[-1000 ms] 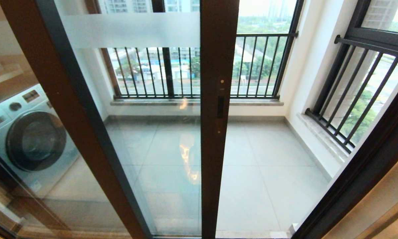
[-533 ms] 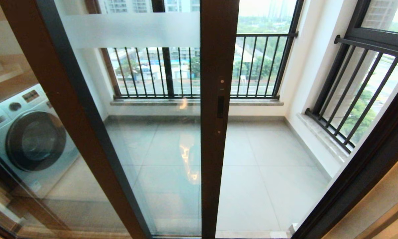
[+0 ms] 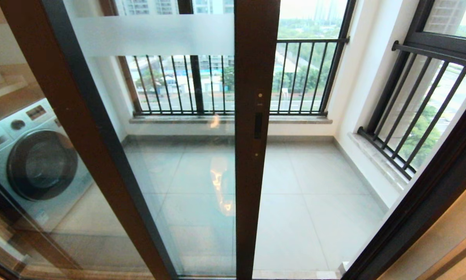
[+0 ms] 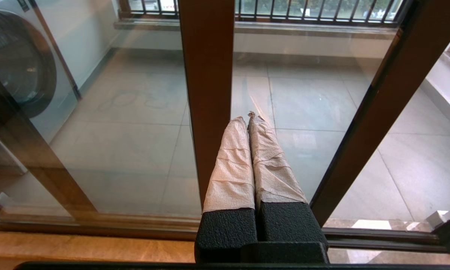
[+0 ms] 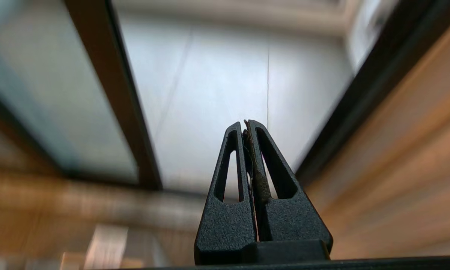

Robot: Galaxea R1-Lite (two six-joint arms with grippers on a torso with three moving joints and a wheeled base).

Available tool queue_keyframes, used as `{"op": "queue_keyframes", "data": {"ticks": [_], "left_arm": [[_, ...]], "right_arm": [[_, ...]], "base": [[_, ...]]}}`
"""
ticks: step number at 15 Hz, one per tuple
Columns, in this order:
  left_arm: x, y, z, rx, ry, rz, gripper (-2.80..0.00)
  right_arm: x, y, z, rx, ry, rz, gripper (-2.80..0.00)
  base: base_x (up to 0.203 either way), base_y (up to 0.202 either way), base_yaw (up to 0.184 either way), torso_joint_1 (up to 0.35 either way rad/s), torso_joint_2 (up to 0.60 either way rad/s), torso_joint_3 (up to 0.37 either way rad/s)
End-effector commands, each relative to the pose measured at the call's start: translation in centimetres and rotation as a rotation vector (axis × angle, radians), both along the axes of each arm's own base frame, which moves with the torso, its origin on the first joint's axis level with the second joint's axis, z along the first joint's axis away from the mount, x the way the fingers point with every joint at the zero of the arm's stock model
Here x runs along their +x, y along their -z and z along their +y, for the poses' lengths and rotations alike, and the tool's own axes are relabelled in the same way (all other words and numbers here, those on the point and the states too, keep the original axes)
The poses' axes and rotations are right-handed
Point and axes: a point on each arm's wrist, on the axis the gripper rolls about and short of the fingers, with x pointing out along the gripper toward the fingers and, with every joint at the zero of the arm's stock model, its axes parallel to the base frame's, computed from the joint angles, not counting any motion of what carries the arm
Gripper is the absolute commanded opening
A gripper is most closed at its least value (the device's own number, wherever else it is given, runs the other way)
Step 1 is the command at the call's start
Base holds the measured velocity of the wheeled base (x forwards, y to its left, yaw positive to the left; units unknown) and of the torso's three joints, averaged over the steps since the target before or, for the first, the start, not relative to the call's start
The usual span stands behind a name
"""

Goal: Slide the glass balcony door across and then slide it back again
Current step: Open the slid door

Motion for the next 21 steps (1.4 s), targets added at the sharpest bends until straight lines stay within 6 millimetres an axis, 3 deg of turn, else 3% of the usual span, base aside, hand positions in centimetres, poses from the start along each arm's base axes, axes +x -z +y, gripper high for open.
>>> {"op": "queue_keyframes", "data": {"ticks": [1,3,6,21], "left_arm": [[0.0,0.0,0.0,0.000,0.000,0.001,-2.80],[0.0,0.0,0.0,0.000,0.000,0.001,-2.80],[0.0,0.0,0.0,0.000,0.000,0.001,-2.80],[0.0,0.0,0.0,0.015,0.000,0.005,-2.80]], "right_arm": [[0.7,0.4,-0.1,-0.005,0.041,-0.110,-2.80],[1.0,0.5,-0.2,-0.017,0.099,-0.179,-2.80],[1.0,1.4,-0.2,0.031,0.078,-0.074,-2.80],[1.0,1.4,-0.2,0.040,0.077,-0.079,-2.80]], "base": [[0.000,0.000,0.000,0.000,0.00,0.000],[0.000,0.000,0.000,0.000,0.00,0.000],[0.000,0.000,0.000,0.000,0.00,0.000],[0.000,0.000,0.000,0.000,0.00,0.000]]}}
